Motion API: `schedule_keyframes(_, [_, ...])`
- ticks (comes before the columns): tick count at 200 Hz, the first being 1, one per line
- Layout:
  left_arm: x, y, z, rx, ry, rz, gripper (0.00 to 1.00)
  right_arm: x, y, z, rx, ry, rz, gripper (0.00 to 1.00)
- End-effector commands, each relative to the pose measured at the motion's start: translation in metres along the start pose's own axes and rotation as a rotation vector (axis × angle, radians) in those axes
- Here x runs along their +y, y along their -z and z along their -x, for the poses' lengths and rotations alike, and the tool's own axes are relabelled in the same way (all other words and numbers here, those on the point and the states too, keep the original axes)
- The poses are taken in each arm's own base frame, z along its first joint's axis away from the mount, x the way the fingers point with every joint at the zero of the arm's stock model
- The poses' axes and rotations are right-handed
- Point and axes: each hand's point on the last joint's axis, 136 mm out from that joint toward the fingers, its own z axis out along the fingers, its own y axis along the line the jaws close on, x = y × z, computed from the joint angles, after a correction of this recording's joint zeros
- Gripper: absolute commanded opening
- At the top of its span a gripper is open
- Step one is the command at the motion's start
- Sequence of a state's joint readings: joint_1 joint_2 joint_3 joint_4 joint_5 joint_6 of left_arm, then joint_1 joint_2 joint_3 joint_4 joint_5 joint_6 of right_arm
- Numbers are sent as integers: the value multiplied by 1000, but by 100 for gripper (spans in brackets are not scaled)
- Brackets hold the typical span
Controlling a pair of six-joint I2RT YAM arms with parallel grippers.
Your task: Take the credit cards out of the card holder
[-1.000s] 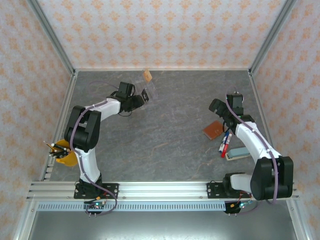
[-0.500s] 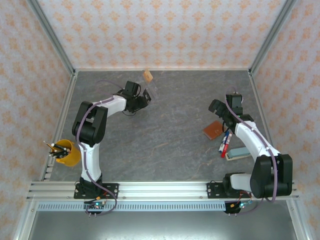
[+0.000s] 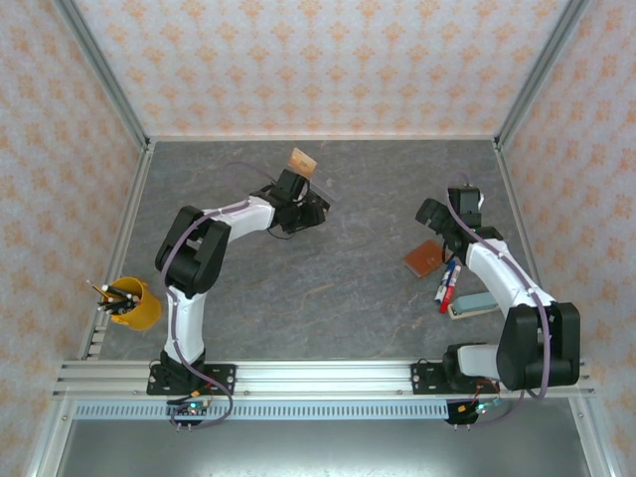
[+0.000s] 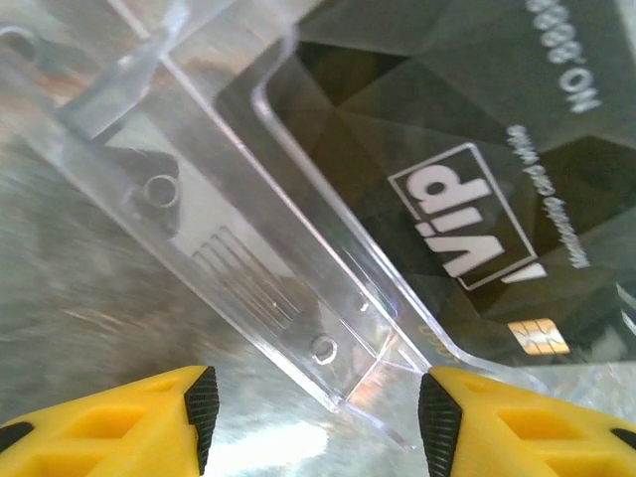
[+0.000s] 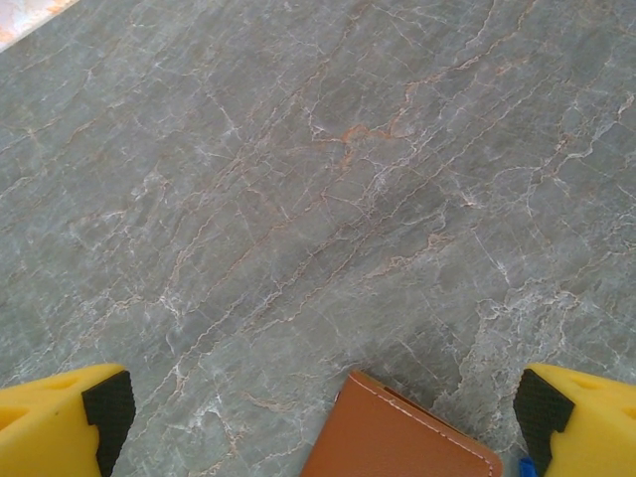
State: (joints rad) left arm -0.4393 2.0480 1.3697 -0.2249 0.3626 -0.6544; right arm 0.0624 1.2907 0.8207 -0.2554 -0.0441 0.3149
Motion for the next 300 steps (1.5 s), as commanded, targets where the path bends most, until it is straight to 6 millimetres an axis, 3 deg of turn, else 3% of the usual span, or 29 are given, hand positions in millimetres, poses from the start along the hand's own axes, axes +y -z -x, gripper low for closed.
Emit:
schedule_keyframes(1, [-18,11,2,-2,-8,-30,61,-9,-1,-2,8,-12,-48,99])
schedule_keyframes(47, [-17,46,14,-76,-39,19,71,-9,-10,-24,155,-36,-71,94])
schedule_keyframes(56, [-14,48,13,-76,-44,31,73,-12,-13,-36,216,-53,-95,91])
schedule_keyframes(59, [-19,59,16,-96,-48,16,74,-13,-13,-39,232,-60,-103,90])
schedule_keyframes(71, [-17,70,18,-119,-53,24,76,-18,-15,-53,291,-74,-129,86])
schedule_keyframes(124, [13,106,29,-198,-19,109,89,-29,-25,-81,379,-113,-186,84])
schedule_keyframes(165, [37,116,35,-219,24,126,94,-17,-37,-103,440,-50,-201,81])
schedule_keyframes(212, [66,131,24,-239,75,153,98,30,-48,-136,521,81,-135,78])
schedule_keyframes(263, [89,150,-4,-210,96,180,100,116,-30,-186,592,299,65,73])
schedule_keyframes(278, [87,152,-10,-199,83,150,100,138,-15,-186,575,312,155,73])
schedule_keyframes(300, [78,149,-16,-166,55,97,100,153,2,-166,504,252,225,75])
